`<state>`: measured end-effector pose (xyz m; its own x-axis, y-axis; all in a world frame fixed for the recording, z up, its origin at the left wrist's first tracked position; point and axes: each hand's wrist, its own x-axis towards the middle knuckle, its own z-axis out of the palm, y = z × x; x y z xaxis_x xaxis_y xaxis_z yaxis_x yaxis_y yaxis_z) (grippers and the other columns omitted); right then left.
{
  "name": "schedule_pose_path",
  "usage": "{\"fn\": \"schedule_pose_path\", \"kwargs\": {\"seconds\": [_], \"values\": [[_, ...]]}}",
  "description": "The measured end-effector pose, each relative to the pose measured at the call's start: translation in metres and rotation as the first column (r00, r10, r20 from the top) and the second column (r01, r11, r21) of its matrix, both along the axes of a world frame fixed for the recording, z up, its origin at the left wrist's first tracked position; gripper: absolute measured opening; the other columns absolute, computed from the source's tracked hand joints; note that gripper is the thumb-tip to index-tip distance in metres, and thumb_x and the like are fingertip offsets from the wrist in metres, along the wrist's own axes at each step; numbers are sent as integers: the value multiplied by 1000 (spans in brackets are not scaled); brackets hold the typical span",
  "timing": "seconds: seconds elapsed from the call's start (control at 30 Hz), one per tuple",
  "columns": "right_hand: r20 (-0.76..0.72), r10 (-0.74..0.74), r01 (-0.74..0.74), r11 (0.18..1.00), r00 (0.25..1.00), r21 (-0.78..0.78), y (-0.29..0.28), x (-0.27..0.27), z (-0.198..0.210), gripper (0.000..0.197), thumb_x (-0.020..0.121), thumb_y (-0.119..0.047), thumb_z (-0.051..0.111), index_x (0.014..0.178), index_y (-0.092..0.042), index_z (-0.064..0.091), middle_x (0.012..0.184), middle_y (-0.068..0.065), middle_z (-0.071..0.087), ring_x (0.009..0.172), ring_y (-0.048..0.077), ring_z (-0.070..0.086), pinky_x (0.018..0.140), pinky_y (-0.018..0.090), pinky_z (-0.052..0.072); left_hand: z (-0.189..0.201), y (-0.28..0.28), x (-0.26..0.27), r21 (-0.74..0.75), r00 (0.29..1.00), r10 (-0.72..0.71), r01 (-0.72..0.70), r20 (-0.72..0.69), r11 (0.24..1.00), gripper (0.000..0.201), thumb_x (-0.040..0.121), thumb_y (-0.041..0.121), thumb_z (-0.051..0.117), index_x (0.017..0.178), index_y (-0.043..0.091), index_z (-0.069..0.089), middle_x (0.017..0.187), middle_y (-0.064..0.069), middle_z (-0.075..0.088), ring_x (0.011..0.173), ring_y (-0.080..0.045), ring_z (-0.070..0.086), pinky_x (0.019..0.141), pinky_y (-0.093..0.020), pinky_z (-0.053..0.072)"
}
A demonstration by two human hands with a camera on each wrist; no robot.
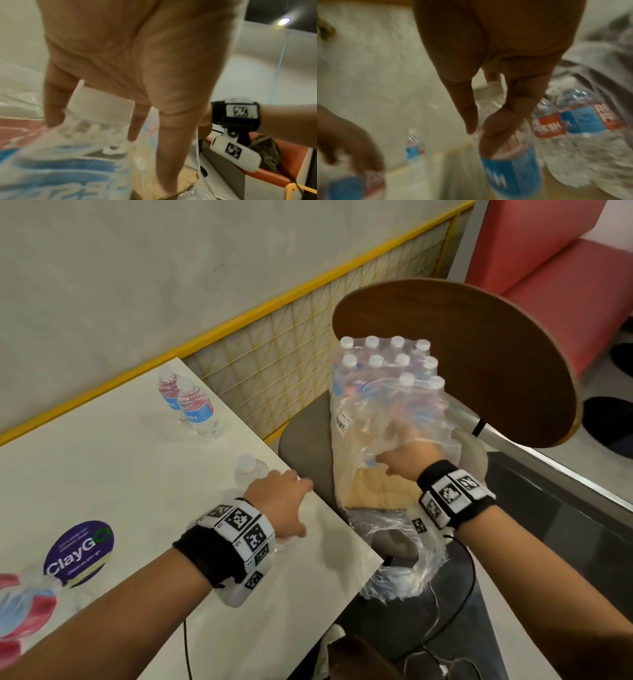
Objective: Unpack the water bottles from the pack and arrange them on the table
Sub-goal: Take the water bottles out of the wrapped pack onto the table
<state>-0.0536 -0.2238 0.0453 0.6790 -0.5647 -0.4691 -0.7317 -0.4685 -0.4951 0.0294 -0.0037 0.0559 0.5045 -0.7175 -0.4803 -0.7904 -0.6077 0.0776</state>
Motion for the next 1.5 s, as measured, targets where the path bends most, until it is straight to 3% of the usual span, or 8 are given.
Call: {"fn": "schedule_pose_path", "kwargs": {"seconds": [0.13, 0.27, 0.53, 0.73, 0.9, 1.07, 1.27, 1.5], "values": [[48, 174, -174, 985, 984, -3, 24, -29, 26, 25, 68, -28, 74, 80, -29, 51, 71, 4, 69, 56, 16, 70, 62, 36, 59, 8, -18, -21, -355, 996, -85, 73, -18, 932, 88, 72, 59, 68, 143, 28, 26, 146, 6, 30, 134, -18, 32, 99, -38, 44], [28, 340, -340, 926, 940, 161, 68, -45, 30, 27, 72, -15, 71, 90, -22, 52, 68, -2, 62, 43, 4, 62, 50, 27, 54, 1, -28, -49, -426, 980, -113, 33, -165, 904, 85, 63, 60, 74, 128, 26, 31, 117, 7, 53, 97, -18, 59, 66, -31, 46], [100, 344, -358, 893, 934, 272, 40, -44, 1, 39, 81, -26, 71, 118, -23, 58, 107, -5, 66, 93, 7, 61, 77, 12, 49, -5, -11, -38, -195, 995, -92, 83, -41, 977, 55, 75, 32, 64, 123, 25, 37, 102, -2, 56, 91, -28, 61, 67, -34, 47], [-60, 116, -120, 990, 991, -71, -35, 2, -21, 55, 94, -40, 50, 141, -13, 39, 145, 8, 42, 133, 26, 39, 109, 36, 30, -1, -10, -34, -23, 989, -120, 123, 84, 992, 36, 80, 27, 62, 111, 22, 46, 106, -2, 57, 96, -24, 56, 66, -30, 38], [44, 0, 11, 964, 999, -264, -74, 43, -18, 46, 93, -12, 53, 137, -5, 42, 141, 16, 43, 130, 30, 42, 102, 27, 35, -4, -8, -38, 93, 983, -180, 176, 45, 980, 31, 85, 11, 57, 114, 19, 50, 107, -4, 56, 94, -26, 57, 67, -31, 36], [83, -74, 100, 924, 994, -369, -101, 72, -43, 59, 74, -38, 65, 128, -36, 43, 122, 2, 55, 113, 31, 56, 76, 45, 49, 5, 8, -32, -108, 998, -47, 44, -31, 993, 29, 76, 12, 65, 101, 19, 51, 97, 0, 58, 79, -18, 49, 67, -30, 42], [46, -150, 157, 936, 988, -316, -109, 78, -50, 45, 82, -26, 64, 119, -16, 42, 116, -2, 51, 113, 19, 50, 88, 42, 47, 6, 10, -32, -257, 997, 20, -40, -81, 966, 33, 78, 15, 68, 100, 22, 45, 103, 3, 52, 79, -17, 47, 64, -27, 37], [163, 79, -19, 940, 984, -341, -52, 20, -22, 61, 80, -36, 69, 130, -30, 36, 127, 9, 47, 111, 30, 52, 89, 43, 47, -5, 10, -35, -176, 999, -40, 42, 15, 983, 41, 81, 20, 67, 115, 28, 44, 121, 4, 43, 99, -19, 50, 75, -32, 52]]}}
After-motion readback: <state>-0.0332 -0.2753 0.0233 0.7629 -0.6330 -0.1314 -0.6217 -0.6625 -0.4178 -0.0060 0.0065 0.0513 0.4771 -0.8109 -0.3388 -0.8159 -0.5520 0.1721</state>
